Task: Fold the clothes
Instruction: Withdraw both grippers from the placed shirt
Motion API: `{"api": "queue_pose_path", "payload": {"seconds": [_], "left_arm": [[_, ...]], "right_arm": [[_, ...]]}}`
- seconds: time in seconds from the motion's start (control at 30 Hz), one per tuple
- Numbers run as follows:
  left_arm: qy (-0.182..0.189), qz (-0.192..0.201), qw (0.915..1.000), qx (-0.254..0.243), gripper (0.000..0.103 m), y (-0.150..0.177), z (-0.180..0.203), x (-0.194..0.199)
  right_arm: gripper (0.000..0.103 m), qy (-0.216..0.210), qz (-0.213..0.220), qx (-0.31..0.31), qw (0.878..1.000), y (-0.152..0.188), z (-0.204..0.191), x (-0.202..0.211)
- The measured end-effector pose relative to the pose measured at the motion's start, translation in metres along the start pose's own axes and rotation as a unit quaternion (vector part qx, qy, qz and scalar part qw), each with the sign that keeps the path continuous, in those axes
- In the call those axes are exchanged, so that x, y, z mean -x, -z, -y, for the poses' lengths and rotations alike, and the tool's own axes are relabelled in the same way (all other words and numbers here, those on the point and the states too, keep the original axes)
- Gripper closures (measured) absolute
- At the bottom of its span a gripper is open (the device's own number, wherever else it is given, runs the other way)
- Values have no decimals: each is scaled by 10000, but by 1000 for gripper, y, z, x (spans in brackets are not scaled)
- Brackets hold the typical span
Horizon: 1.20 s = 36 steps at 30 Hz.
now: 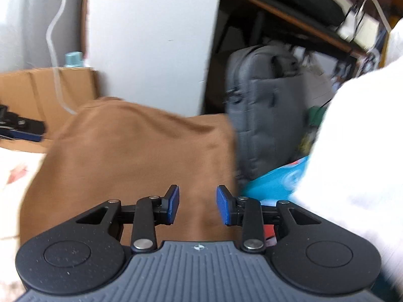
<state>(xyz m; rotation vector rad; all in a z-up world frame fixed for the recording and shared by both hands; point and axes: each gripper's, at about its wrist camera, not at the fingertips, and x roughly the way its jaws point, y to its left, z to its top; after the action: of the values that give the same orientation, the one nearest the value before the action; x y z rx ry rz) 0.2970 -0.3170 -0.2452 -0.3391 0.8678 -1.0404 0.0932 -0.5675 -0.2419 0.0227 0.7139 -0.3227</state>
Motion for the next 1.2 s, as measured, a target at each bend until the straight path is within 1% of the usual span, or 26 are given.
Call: {"api": "queue_pose_path", "payload": {"seconds": [0.1, 0.2, 0.27, 0.3, 0.43, 0.57, 0.67, 0.8, 0.87, 0.97, 1.0, 1.07, 1.13, 1.2], "left_arm": [[113, -153, 9998, -71, 53, 11, 12, -5], [79, -355, 9992, -182, 54, 22, 14, -11], [32, -403, 9990, -184, 54, 25, 13, -10], [12, -417, 9990, -166, 54, 26, 11, -10], [-75, -458, 9989, -99, 54, 33, 7, -6], [-153, -554, 9982, -159, 55, 44, 9, 1], [-274, -744, 9966, -207, 55, 55, 9, 3], [-404, -1110, 9920, -435, 55, 78, 14, 6], [-480, -1249, 9900, -453, 56, 87, 14, 6], [-503, -1432, 9877, -371, 59, 99, 13, 6], [-511, -1490, 9867, -392, 62, 103, 14, 5], [-494, -1588, 9851, -447, 69, 109, 15, 4], [-397, -1690, 9838, -439, 85, 114, 13, 2], [-312, -1766, 9830, -397, 87, 121, 11, 0]], "right_arm": [[66, 31, -90, -14, 10000, 6, -2, -7], [65, 141, -191, -194, 9995, 9, 6, -14], [63, 161, -207, -251, 9993, 14, 10, -14], [59, 158, -206, -267, 9993, 16, 11, -13], [58, 146, -237, -296, 9992, 25, 14, -10], [56, 71, -239, -347, 9991, 33, 14, -4], [54, 51, -268, -307, 9992, 41, 13, 3], [54, 42, -311, -356, 9989, 52, 13, 15], [53, 69, -346, -360, 9987, 60, 13, 21], [53, 69, -390, -410, 9984, 71, 13, 30], [53, 62, -409, -430, 9982, 76, 13, 33], [53, 58, -442, -447, 9980, 84, 13, 38], [53, 46, -483, -466, 9977, 94, 13, 43], [53, 33, -505, -519, 9974, 100, 15, 45]]}}
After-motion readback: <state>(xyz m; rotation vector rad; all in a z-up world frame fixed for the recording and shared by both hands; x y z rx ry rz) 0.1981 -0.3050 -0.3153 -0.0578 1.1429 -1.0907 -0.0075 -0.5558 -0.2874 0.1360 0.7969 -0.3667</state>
